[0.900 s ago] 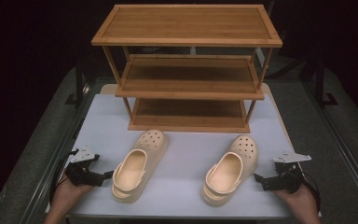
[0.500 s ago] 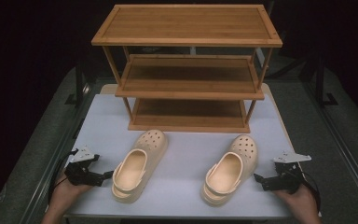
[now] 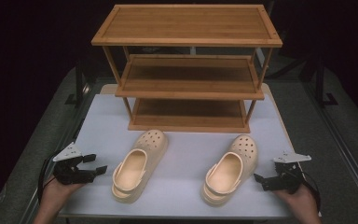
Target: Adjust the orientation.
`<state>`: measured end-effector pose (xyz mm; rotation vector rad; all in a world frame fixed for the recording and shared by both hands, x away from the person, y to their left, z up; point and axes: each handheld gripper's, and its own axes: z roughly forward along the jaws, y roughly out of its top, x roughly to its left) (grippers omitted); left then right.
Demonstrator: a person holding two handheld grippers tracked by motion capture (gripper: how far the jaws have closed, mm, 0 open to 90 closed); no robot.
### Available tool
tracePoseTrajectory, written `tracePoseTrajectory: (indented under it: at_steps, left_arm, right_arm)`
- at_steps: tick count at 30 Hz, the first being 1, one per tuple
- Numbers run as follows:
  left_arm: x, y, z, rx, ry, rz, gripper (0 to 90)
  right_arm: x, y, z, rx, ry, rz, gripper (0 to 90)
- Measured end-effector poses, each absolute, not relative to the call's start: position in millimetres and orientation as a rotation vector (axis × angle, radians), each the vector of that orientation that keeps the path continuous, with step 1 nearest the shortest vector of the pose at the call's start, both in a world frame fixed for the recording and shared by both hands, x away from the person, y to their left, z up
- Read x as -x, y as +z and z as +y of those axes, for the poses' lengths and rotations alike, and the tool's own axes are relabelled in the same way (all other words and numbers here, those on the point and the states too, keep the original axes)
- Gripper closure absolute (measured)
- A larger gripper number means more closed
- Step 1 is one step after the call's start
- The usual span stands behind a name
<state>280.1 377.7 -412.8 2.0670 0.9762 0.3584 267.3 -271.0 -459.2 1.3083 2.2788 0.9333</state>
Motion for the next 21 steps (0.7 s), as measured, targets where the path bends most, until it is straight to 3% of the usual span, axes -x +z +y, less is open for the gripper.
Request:
tracePoseTrajectory:
  at_steps: [14, 21]
  left_arm:
    - [-281.8, -384.9, 359.4, -2.066, 0.339, 0.864, 49.9]
    - [-291.8, -376.7, 335.6, -2.087, 0.3, 0.792, 52.5]
  right_arm:
    - [-267.6, -459.2, -271.1, -1.306, 0.933, 2.281, 1.0]
    - [-267.5, -459.3, -271.1, -1.306, 0.934, 2.279, 1.0]
